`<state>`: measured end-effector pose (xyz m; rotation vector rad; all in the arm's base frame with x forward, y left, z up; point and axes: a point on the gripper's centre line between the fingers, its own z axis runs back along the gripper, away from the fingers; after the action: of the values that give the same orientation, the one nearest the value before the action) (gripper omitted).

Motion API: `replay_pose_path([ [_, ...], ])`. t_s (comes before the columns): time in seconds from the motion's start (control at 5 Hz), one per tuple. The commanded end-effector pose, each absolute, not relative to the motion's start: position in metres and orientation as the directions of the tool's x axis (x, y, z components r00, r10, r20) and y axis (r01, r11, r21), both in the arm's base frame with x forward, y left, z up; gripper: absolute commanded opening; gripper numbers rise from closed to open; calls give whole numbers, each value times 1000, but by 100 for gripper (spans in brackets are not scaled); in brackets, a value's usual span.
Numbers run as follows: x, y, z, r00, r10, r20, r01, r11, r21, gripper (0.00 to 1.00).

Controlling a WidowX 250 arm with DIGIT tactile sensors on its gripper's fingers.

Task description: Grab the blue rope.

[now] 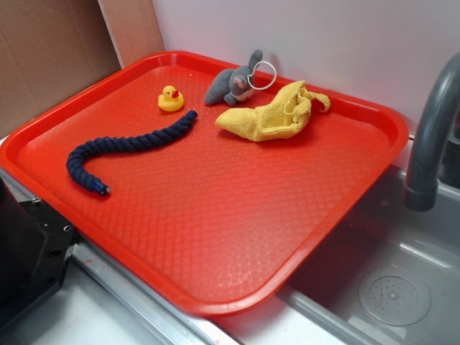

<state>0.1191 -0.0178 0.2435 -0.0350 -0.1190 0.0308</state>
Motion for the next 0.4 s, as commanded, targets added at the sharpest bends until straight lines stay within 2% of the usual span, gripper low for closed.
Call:
replay_pose_path([
  [0.0, 119, -18, 244, 992, 33, 118, -29, 999, -37, 100],
  [0.2, 134, 17, 202, 998, -24, 53, 27, 998, -49, 100],
])
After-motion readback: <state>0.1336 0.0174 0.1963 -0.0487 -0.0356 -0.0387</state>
